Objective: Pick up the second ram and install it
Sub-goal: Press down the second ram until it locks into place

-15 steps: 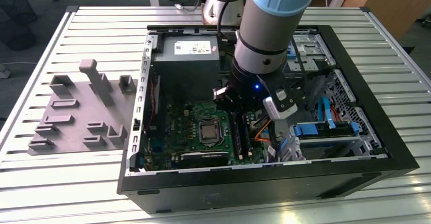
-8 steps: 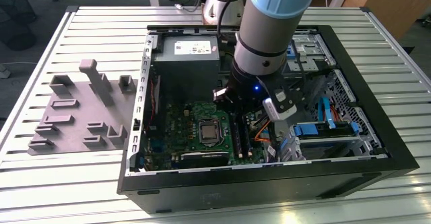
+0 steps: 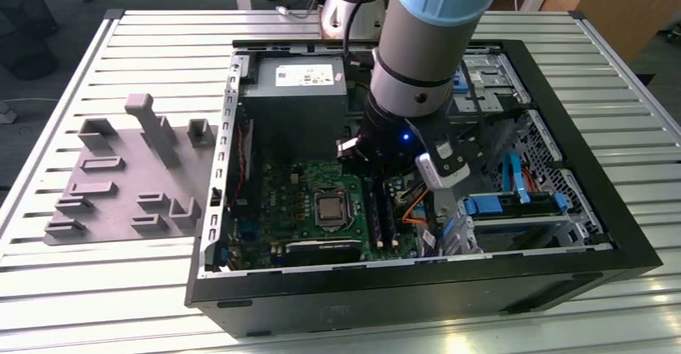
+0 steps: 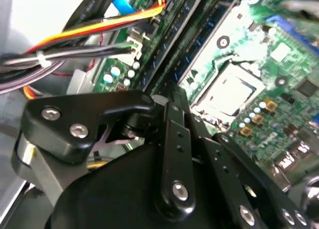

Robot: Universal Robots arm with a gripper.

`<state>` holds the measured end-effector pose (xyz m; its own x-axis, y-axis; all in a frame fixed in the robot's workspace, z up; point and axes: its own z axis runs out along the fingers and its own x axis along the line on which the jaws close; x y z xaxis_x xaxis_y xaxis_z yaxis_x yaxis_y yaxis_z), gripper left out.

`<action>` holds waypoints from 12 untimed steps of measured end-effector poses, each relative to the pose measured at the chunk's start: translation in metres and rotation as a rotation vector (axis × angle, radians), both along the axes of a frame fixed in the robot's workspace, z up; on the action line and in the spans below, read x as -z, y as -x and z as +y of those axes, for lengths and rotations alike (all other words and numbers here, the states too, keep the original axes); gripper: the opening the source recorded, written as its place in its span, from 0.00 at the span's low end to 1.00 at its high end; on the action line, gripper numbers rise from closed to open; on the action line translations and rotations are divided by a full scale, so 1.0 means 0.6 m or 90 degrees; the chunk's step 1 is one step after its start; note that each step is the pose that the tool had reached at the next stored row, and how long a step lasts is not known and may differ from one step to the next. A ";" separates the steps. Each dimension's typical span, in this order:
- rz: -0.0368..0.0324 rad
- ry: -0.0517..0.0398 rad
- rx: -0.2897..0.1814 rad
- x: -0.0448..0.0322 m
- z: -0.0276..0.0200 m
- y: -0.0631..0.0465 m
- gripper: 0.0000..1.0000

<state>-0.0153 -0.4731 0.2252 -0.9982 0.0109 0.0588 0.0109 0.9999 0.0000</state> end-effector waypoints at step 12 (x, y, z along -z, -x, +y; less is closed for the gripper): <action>0.0001 0.0005 0.000 -0.017 -0.0002 0.000 0.11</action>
<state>-0.0154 -0.4732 0.2356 -0.9982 0.0109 0.0590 0.0109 0.9999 -0.0009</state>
